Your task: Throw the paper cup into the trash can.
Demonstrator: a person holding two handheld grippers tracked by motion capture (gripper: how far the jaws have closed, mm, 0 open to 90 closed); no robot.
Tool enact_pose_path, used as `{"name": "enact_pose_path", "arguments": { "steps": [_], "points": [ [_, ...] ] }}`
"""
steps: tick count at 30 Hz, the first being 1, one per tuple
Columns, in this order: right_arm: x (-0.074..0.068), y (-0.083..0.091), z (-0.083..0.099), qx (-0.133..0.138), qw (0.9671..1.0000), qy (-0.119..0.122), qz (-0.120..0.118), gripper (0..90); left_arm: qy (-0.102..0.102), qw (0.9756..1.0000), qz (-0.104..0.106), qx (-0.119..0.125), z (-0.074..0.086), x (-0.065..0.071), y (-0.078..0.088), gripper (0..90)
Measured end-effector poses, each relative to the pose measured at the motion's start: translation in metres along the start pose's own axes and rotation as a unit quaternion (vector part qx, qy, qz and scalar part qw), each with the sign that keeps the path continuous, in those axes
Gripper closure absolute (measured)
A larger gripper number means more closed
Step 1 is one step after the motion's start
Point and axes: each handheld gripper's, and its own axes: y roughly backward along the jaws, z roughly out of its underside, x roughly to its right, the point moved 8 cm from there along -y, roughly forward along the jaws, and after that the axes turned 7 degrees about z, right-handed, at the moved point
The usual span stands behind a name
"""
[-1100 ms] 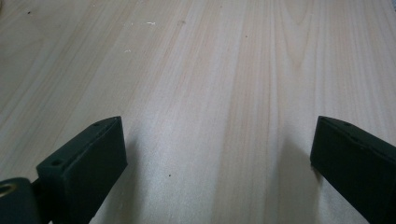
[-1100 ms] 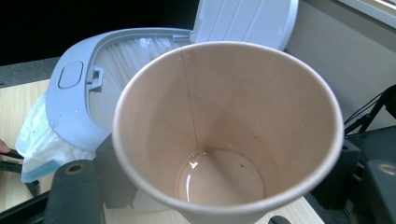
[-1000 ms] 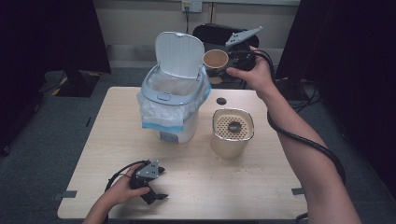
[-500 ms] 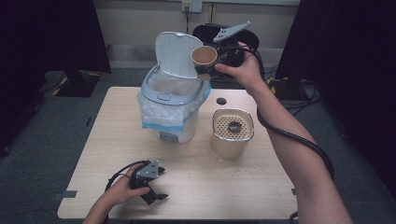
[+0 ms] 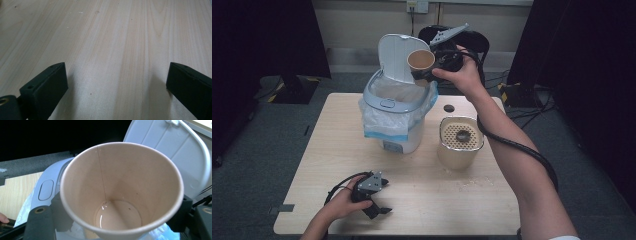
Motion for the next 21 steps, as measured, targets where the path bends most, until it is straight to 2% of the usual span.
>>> {"name": "enact_pose_path", "arguments": {
  "steps": [21],
  "points": [
    [-0.014, -0.033, -0.001, -0.005, 0.9999, 0.005, -0.012, 25.2, -0.002, 1.0000, 0.001, -0.005, 0.000, 0.000, 0.000, 2.0]
  ]
}}
